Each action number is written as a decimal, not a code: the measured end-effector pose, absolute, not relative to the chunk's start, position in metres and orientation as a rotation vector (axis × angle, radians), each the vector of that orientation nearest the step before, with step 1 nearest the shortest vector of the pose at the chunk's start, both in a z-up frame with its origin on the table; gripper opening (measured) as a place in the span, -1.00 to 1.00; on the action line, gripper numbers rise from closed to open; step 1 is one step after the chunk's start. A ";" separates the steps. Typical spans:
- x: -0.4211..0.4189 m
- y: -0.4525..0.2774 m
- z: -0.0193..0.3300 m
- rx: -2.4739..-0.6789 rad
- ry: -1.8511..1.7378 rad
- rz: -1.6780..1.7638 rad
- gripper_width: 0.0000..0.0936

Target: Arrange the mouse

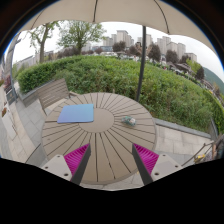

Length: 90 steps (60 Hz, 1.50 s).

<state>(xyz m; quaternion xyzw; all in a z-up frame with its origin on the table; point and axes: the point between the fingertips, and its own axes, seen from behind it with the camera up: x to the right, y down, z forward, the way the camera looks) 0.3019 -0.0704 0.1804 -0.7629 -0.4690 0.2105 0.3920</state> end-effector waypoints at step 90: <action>0.117 0.201 -0.006 -1.923 -1.132 0.531 0.84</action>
